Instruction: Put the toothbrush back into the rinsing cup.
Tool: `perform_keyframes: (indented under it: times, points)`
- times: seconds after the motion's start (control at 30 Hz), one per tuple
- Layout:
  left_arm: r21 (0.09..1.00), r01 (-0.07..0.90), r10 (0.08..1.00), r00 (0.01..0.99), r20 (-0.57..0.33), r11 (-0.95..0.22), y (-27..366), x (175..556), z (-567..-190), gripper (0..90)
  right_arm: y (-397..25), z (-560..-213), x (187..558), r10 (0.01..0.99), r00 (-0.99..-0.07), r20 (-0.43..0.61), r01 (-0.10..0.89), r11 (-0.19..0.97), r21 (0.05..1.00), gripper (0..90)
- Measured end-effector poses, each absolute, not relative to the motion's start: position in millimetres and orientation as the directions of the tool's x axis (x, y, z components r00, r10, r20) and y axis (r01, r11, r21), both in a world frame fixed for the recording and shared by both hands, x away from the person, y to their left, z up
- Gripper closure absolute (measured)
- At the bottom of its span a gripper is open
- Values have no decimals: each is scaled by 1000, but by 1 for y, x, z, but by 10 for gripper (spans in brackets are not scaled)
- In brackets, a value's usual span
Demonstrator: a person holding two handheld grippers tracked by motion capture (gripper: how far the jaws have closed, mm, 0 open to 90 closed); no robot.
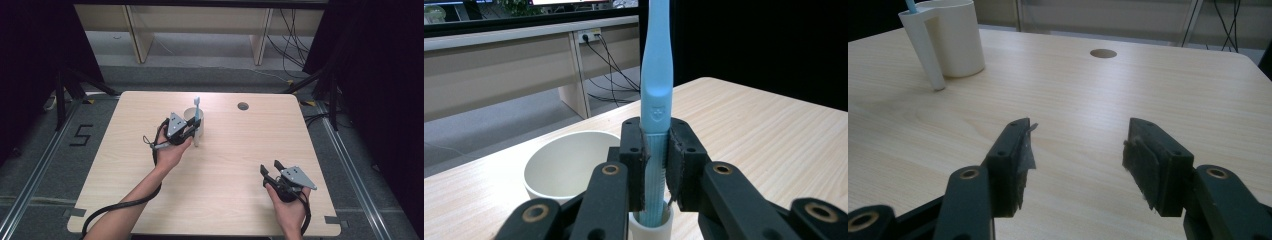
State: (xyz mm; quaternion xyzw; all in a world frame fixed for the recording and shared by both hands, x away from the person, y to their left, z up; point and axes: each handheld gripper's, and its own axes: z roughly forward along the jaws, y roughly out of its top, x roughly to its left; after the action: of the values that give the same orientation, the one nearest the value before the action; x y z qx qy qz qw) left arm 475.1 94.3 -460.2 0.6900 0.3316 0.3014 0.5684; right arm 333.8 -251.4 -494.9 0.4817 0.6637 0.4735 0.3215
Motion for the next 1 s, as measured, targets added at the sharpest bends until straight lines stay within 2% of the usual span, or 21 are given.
perform_keyframes:
  times: [0.3, 0.33, 0.5, 0.53, 0.57, 0.7, 0.93, 0.97, 1.0]
  points:
    - [983, 138, 806, 591, 14, -118, 98, 474, -466, 783, -251, -496, 335, 940, -339, 36, 332, 84, 940, 445]
    - [983, 143, 807, 590, 10, -117, 99, 473, -467, 783, -252, -496, 335, 943, -331, 13, 323, 101, 941, 445]
    - [983, 147, 809, 588, 6, -114, 100, 473, -470, 783, -249, -496, 335, 943, -330, 40, 339, 79, 937, 444]
    - [983, 148, 809, 588, 3, -111, 99, 473, -470, 783, -250, -496, 336, 945, -326, 11, 319, 99, 943, 444]
    - [983, 148, 809, 588, 3, -111, 99, 473, -470, 783, -247, -496, 334, 947, -314, 61, 352, 57, 934, 444]
    - [981, 152, 808, 589, 5, -117, 99, 473, -472, 782, -250, -497, 335, 944, -330, 23, 329, 93, 940, 444]
    - [981, 158, 811, 585, 1, -115, 98, 474, -473, 781, -250, -496, 335, 945, -326, 26, 331, 88, 940, 443]
    - [981, 159, 811, 585, 1, -116, 98, 474, -474, 781, -249, -496, 334, 946, -321, 50, 347, 68, 936, 444]
    - [980, 162, 809, 587, -1, -116, 98, 474, -474, 781, -250, -497, 336, 943, -333, 27, 327, 88, 941, 443]
